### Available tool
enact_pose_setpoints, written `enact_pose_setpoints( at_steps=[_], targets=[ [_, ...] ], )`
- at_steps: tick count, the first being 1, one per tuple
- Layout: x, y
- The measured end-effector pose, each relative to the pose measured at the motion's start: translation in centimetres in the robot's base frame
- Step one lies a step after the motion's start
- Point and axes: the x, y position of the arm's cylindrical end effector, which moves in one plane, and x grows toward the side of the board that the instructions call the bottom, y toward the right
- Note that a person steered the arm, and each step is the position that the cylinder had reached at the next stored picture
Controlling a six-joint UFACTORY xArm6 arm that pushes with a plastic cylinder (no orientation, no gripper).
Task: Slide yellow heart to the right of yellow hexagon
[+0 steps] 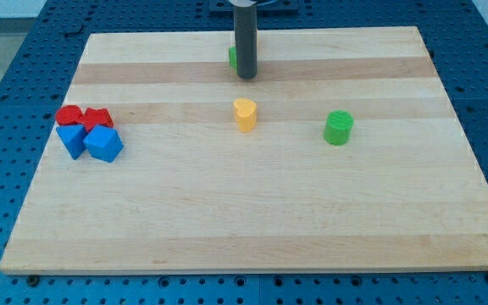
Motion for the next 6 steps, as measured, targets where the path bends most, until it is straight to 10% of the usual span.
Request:
enact_pose_setpoints(
  at_steps=[6],
  targets=[
    [6.5, -3.0]
  ],
)
